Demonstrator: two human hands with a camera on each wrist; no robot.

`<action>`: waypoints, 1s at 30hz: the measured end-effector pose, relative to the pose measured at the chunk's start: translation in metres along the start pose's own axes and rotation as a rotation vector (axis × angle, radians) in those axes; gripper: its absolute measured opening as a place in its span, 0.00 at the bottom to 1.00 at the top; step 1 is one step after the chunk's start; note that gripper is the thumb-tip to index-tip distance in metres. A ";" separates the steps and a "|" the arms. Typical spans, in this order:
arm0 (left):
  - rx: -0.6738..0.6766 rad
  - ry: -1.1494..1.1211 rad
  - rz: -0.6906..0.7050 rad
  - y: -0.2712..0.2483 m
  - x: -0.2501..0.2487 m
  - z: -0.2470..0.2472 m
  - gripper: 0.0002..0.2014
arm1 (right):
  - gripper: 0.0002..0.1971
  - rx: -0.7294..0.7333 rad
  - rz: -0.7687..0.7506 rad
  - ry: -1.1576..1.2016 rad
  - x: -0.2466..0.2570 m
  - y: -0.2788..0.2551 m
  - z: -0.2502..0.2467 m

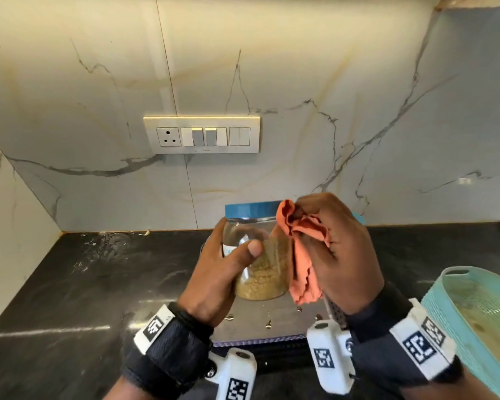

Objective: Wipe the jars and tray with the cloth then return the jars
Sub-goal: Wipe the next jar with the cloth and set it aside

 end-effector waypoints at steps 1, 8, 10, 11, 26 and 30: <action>-0.020 -0.055 0.011 0.001 -0.001 -0.001 0.49 | 0.08 0.032 -0.022 0.014 0.004 -0.006 0.003; -0.020 -0.180 -0.011 0.002 0.006 -0.009 0.50 | 0.09 0.124 -0.092 -0.031 0.009 -0.047 0.010; 0.025 -0.179 -0.019 0.000 0.011 -0.004 0.51 | 0.10 0.056 -0.036 0.018 0.004 -0.031 0.003; 0.041 -0.173 -0.025 -0.001 0.011 0.000 0.52 | 0.10 0.011 0.000 0.036 0.001 -0.021 0.000; 0.021 0.008 -0.119 0.003 0.002 -0.003 0.33 | 0.11 0.007 -0.086 -0.109 0.008 -0.044 0.001; 0.007 0.168 -0.075 0.001 0.000 -0.007 0.36 | 0.09 0.148 -0.260 -0.299 0.021 -0.057 0.020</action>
Point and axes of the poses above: each hand's wrist, its own y-axis towards the middle knuckle, its own z-axis out of the palm, x = y × z, the point moved 4 cm from there along y, towards the middle knuckle, and after that the axes turned 10 degrees about -y, right-handed, at the moved point
